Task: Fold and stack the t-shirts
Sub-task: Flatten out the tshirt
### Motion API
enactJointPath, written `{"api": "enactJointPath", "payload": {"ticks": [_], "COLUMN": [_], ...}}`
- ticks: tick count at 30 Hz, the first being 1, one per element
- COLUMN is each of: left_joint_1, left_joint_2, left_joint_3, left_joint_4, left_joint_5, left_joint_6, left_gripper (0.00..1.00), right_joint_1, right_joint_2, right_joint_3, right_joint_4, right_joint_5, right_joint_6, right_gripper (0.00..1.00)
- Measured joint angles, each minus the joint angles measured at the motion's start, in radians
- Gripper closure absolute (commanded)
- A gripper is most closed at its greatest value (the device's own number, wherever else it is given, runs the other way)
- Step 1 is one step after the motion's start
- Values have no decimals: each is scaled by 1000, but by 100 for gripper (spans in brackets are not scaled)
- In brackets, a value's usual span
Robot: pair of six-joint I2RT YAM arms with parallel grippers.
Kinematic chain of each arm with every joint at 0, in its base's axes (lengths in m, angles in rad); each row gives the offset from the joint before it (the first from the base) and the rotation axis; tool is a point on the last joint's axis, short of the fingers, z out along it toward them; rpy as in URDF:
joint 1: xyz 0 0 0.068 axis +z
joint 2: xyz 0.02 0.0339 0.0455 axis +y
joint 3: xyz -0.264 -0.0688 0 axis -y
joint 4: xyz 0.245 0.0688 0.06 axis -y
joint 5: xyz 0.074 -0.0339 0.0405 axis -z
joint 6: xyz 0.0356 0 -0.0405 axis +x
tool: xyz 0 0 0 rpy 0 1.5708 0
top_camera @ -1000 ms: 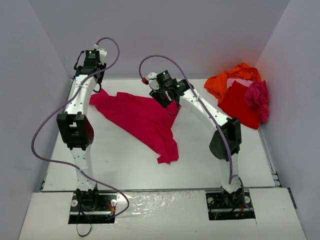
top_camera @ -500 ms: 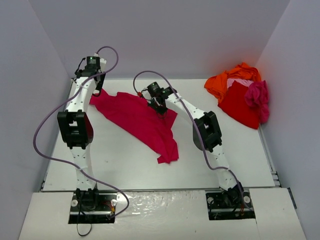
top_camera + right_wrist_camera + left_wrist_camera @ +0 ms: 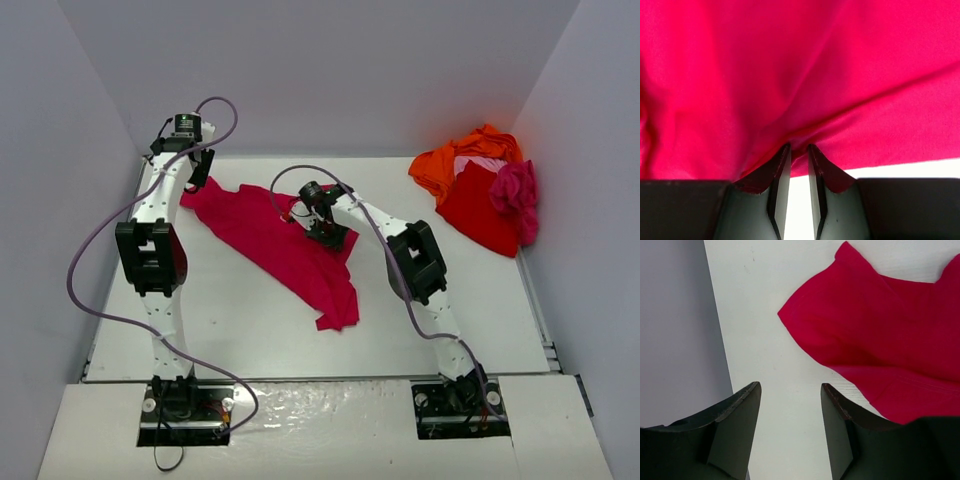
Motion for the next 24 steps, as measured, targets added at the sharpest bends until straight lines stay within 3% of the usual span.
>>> {"api": "enactJointPath", "payload": {"ticks": [6,11,12,15,20,24], "left_joint_1": [-12,-20,-21,-30,-56,-79], "left_joint_2": [2,2,2,2,7,73], "left_joint_3": [4,4,4,4,14,128], "left_joint_4": [-14,-17,-18,-23,-43,-96], "left_joint_5": [6,17,19,24,67,162], "left_joint_6": [0,1,1,2,3,-9], "left_gripper": [51,51,49,46,25,21], "right_joint_1": [39,238,282,357,249,167], "right_joint_2": [-164,-317,-342,-415,-447,-447], "right_joint_3": [-284,-518,-520,-442,-228,-170], "right_joint_4": [-116,-303,-320,-330,-304,-252], "right_joint_5": [-125,-278,-291,-319,-285,-235], "right_joint_6": [-148,-254,-258,-255,-238,-204], "right_gripper": [82,76,70,65,65,66]}}
